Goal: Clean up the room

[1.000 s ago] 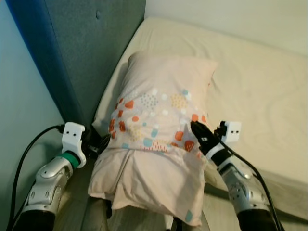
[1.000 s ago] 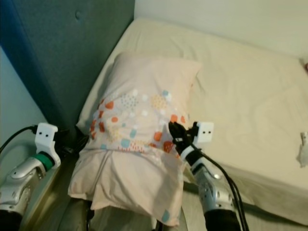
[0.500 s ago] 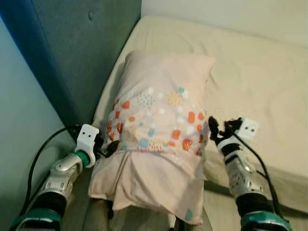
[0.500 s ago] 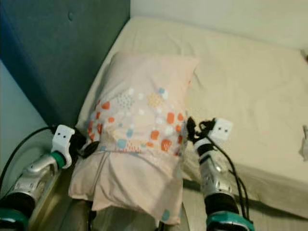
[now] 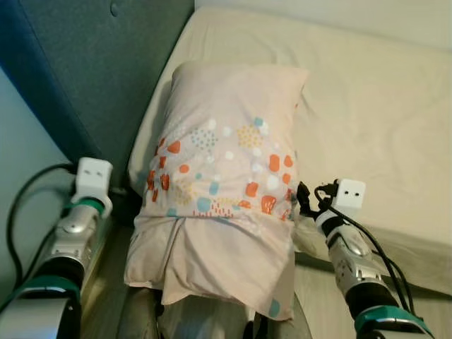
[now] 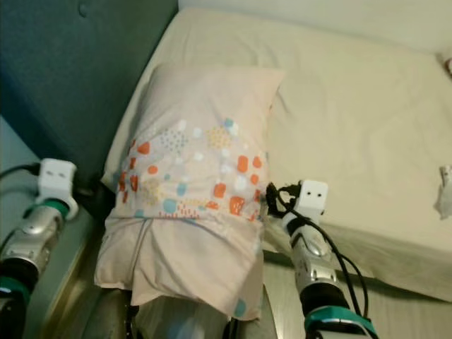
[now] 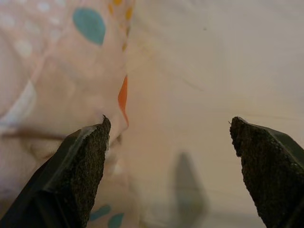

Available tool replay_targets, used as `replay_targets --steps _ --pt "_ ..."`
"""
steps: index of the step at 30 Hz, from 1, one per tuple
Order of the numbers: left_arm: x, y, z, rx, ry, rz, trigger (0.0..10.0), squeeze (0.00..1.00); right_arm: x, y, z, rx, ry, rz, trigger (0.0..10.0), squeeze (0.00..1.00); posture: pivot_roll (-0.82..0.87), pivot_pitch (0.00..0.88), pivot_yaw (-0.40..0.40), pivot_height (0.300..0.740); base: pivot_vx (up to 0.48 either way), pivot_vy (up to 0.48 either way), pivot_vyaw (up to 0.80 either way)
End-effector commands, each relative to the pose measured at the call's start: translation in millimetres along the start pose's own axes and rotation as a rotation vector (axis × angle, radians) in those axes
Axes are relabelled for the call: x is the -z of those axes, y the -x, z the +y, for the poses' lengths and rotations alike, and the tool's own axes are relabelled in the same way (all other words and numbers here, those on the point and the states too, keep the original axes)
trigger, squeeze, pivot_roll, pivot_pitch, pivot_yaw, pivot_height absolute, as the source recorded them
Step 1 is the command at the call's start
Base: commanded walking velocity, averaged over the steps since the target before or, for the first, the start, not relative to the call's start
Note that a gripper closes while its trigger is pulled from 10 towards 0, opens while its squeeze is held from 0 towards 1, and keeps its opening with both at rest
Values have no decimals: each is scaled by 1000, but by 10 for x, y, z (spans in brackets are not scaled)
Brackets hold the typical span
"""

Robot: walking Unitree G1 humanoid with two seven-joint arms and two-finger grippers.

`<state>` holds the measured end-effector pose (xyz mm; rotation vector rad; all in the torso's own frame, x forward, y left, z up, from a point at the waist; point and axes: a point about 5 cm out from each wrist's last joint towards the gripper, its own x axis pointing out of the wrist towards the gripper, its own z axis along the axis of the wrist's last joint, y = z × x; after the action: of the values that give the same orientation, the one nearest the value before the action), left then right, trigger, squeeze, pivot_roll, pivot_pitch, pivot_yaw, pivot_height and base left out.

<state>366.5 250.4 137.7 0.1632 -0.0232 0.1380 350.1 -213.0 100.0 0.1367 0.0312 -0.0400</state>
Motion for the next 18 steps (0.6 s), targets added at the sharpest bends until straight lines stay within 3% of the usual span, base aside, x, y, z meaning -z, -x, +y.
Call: replay_targets --steps 1,2,3,6,7,8,10,11,12,13,14,15,16,18 --pt "198 75 -91 49 32 76 10000 125 142 66 -41 9 5 49 10000 1000 42 287 -11 582 0 0 0" --pt "228 82 -138 83 50 94 10000 125 159 72 -34 4 6 55 10000 1000 40 290 -11 582 0 0 0" --pt "272 96 -221 133 82 120 10000 0 189 77 1 -12 5 66 10000 1000 36 293 -12 582 0 0 0" --pt "324 115 -355 195 129 151 10000 0 242 85 83 -51 2 86 10000 1000 33 295 -12 582 0 0 0" --pt "341 125 -475 251 179 166 10000 0 276 93 158 -85 -8 95 10000 953 34 293 -12 582 0 0 0" --pt "339 133 -605 309 226 171 10000 0 305 100 248 -124 -18 103 10000 780 34 291 -12 582 0 0 0" --pt "328 142 -733 364 271 171 10000 0 332 107 342 -163 -29 110 10000 780 32 290 -12 582 0 0 0" --pt "319 149 -828 401 312 174 10000 0 349 110 426 -195 -48 117 10000 569 30 289 -12 582 0 0 0" --pt "312 156 -889 425 340 177 10000 0 359 113 480 -215 -62 121 10000 569 30 289 -12 582 0 0 0" --pt "296 171 -1008 476 386 178 10000 0 392 134 631 -288 -76 138 10000 94 23 281 -11 582 0 0 0" --pt "283 183 -1087 511 416 178 10000 0 413 152 736 -339 -84 149 10000 94 23 281 -11 582 0 0 0" --pt "283 183 -1087 511 416 178 10000 0 413 152 736 -339 -84 149 10000 94 23 281 -11 582 0 0 0" --pt "270 200 -1169 554 437 176 10000 0 443 188 873 -412 -91 163 10000 0 19 278 -9 582 0 0 0" --pt "258 219 -1239 600 456 175 10000 0 470 225 1001 -482 -99 176 10000 0 19 277 -9 582 0 0 0"
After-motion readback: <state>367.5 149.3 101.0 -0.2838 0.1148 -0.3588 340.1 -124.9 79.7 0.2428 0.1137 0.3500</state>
